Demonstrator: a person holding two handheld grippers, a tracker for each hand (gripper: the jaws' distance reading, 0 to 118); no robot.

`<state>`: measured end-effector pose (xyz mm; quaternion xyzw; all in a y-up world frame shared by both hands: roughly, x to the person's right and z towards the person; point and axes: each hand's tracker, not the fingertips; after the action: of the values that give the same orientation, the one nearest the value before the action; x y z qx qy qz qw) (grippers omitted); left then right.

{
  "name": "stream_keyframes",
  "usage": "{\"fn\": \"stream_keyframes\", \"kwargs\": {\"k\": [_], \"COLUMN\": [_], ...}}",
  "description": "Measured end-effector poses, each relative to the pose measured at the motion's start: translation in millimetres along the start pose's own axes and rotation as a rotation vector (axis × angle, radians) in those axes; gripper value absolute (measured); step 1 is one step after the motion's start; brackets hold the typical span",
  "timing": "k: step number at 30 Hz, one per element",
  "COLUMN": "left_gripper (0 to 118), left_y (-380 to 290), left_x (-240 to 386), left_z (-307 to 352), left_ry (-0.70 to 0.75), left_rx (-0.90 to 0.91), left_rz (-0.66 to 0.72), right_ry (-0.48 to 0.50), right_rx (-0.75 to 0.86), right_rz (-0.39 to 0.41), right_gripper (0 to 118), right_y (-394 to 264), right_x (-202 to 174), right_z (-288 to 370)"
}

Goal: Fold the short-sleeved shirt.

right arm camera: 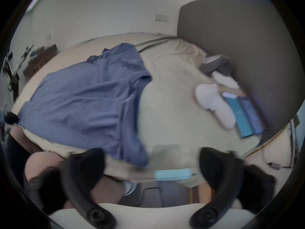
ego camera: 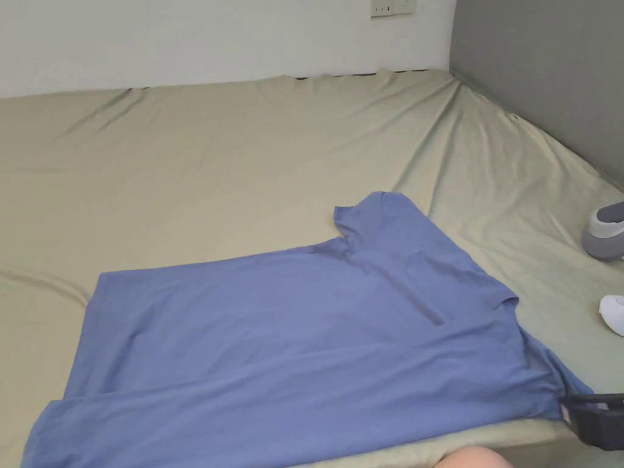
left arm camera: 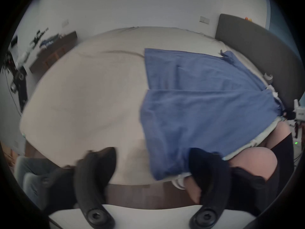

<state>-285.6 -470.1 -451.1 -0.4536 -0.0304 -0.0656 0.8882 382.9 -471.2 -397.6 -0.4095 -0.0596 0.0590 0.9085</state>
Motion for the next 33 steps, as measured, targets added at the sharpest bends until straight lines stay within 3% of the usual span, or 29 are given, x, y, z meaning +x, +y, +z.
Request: {"fn": "stream_keyframes", "kwargs": {"k": [2, 3, 4, 5, 6, 7, 9, 15, 16, 17, 18, 19, 22, 23, 24, 25, 26, 28, 30, 32, 33], "left_gripper": [91, 69, 40, 8, 0, 0, 0, 0, 14, 42, 86, 107, 110, 103, 77, 63, 62, 0, 0, 0, 0], "left_y": [17, 30, 43, 58, 75, 87, 123, 228, 240, 254, 264, 271, 267, 262, 254, 244, 242, 237, 230, 227, 228], "left_x": [-1, 0, 2, 6, 10, 13, 22, 21, 18, 17, 16, 15, 17, 18, 20, 19, 24, 33, 48, 52, 51], "left_z": [15, 26, 34, 41, 44, 46, 35, -68, -89, -115, -142, -166, -230, -242, -252, -248, -236, -224, -202, -191, -186], "left_ry": [0.025, 0.012, 0.002, -0.007, -0.018, -0.027, -0.088, -0.084, -0.082, -0.062, -0.036, -0.011, 0.029, 0.060, 0.077, 0.025, 0.065, -0.002, 0.023, -0.019, -0.017], "left_rx": [0.084, 0.162, 0.221, 0.284, 0.342, 0.396, 0.437, 0.392, 0.383, 0.356, 0.309, 0.255, 0.079, 0.052, 0.006, 0.035, 0.166, 0.202, 0.279, 0.285, 0.278], "left_rz": [0.019, 0.044, 0.065, 0.087, 0.109, 0.129, 0.092, 0.136, 0.152, 0.143, 0.129, 0.112, 0.086, 0.084, 0.091, 0.136, 0.180, 0.114, 0.081, 0.061, 0.050], "right_ry": [-0.003, 0.010, 0.032, 0.045, 0.046, 0.048, 0.061, 0.154, 0.169, 0.190, 0.206, 0.214, 0.240, 0.245, 0.245, 0.241, 0.238, 0.237, 0.254, 0.206, 0.188], "right_rx": [0.101, 0.144, 0.185, 0.247, 0.309, 0.349, 0.421, 0.405, 0.406, 0.402, 0.395, 0.390, 0.360, 0.350, 0.341, 0.336, 0.326, 0.296, 0.260, 0.253, 0.215], "right_rz": [-0.024, -0.057, -0.088, -0.118, -0.131, -0.129, -0.063, -0.028, -0.025, -0.018, -0.007, 0.003, 0.031, 0.040, 0.051, 0.059, 0.064, 0.059, 0.053, 0.086, 0.093], "right_gripper": [115, 104, 85, 56, 10, 1, 0, 0, 0, 0, 0, 0, 0, 0, 0, 0, 0, 0, 1, 5, 26], "right_y": [12, 22, 34, 48, 65, 78, 116, 189, 195, 199, 202, 204, 206, 207, 208, 209, 210, 218, 230, 243, 252], "right_x": [7, 8, 6, 3, 2, -4, -16, -52, -58, -62, -65, -68, -73, -73, -71, -70, -68, -62, -61, -61, -62], "right_z": [14, 20, 25, 29, 30, 30, 24, -35, -42, -50, -58, -64, -81, -87, -93, -98, -105, -122, -143, -167, -183]}}
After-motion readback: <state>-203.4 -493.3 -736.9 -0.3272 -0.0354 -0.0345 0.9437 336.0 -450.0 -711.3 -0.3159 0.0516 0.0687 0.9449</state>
